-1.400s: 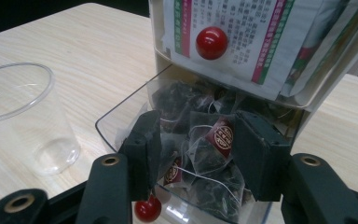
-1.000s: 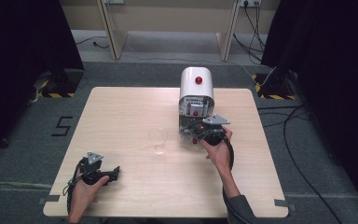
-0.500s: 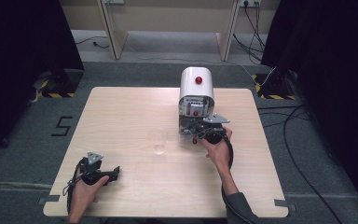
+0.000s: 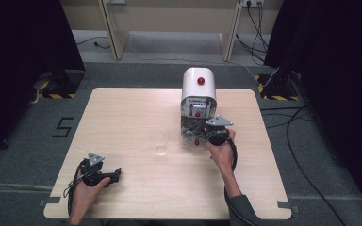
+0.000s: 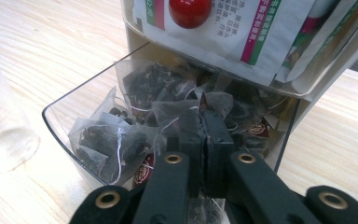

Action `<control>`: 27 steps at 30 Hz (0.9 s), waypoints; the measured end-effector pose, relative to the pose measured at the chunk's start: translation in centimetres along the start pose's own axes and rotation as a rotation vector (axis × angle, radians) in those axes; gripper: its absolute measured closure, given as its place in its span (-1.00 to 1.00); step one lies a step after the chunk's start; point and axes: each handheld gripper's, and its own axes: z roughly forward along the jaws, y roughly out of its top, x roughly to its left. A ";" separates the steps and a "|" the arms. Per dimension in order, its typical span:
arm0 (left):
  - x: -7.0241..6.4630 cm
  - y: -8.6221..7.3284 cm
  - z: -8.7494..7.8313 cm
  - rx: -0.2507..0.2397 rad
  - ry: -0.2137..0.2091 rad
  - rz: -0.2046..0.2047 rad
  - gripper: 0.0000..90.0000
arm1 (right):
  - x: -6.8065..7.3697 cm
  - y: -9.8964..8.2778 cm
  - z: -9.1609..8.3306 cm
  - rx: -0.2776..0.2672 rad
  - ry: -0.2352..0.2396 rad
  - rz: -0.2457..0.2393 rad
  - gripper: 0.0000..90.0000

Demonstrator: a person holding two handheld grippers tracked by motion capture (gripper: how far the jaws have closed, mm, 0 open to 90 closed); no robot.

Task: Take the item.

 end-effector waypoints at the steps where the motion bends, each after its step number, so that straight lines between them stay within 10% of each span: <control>1: 0.0 0.0 0.0 -0.002 0.000 -0.002 -1.00 | 0.0 0.0 -0.1 -0.002 0.002 0.002 1.00; 27: 0.0 0.0 0.0 -0.001 -0.001 -0.002 -1.00 | 0.9 1.4 -2.5 -0.078 0.043 -0.060 1.00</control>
